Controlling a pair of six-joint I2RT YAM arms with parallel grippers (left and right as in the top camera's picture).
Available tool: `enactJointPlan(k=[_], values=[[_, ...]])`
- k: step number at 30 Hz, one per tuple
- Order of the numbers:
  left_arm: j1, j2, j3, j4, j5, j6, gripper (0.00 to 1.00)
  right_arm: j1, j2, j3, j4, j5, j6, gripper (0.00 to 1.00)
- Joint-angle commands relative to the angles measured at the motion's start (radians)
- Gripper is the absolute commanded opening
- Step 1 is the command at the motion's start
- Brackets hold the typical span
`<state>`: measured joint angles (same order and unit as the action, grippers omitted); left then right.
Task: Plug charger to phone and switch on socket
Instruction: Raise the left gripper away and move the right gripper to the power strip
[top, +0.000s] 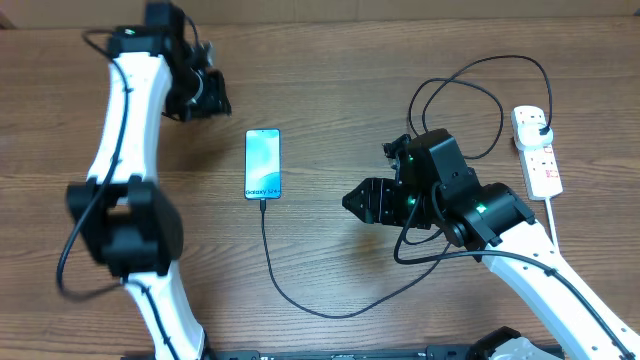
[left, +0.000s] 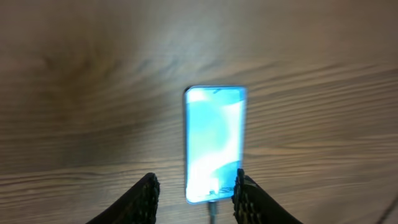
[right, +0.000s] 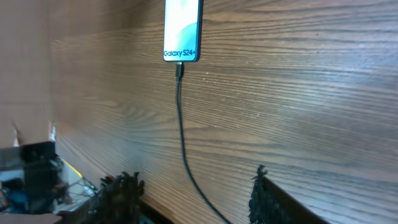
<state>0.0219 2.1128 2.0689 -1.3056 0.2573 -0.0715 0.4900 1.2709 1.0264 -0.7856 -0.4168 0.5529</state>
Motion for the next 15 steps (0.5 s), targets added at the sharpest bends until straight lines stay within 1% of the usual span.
enactJointPlan(k=[1,3,4,6,10,11,12,13,14,15], values=[[0.001,-0.186,0.029,-0.006,0.054,-0.011,0.45,-0.058,-0.016,0.013,-0.036,0.012,-0.009,0.38],[0.001,-0.243,0.029,-0.016,0.054,-0.021,0.45,-0.095,-0.031,0.020,-0.074,0.012,-0.031,0.17],[0.001,-0.271,0.029,-0.023,0.054,-0.027,0.45,-0.114,-0.040,0.025,-0.097,0.012,-0.041,0.10],[0.001,-0.311,0.029,-0.031,0.054,-0.039,0.46,-0.165,-0.063,0.037,-0.149,0.013,-0.070,0.04],[0.001,-0.375,0.029,-0.063,0.054,-0.041,0.49,-0.290,-0.124,0.053,-0.221,0.013,-0.114,0.04],[0.001,-0.384,0.029,-0.072,0.054,-0.041,0.53,-0.333,-0.144,0.056,-0.233,0.012,-0.117,0.04],[0.001,-0.389,0.029,-0.079,0.054,-0.041,0.59,-0.373,-0.163,0.056,-0.239,0.012,-0.117,0.04],[0.001,-0.391,0.029,-0.085,0.054,-0.041,0.70,-0.410,-0.178,0.056,-0.242,0.012,-0.117,0.04],[0.001,-0.392,0.029,-0.098,0.054,-0.041,0.97,-0.494,-0.206,0.056,-0.243,0.002,-0.117,0.04],[0.001,-0.391,0.029,-0.105,0.054,-0.041,1.00,-0.533,-0.216,0.056,-0.243,-0.012,-0.125,0.04]])
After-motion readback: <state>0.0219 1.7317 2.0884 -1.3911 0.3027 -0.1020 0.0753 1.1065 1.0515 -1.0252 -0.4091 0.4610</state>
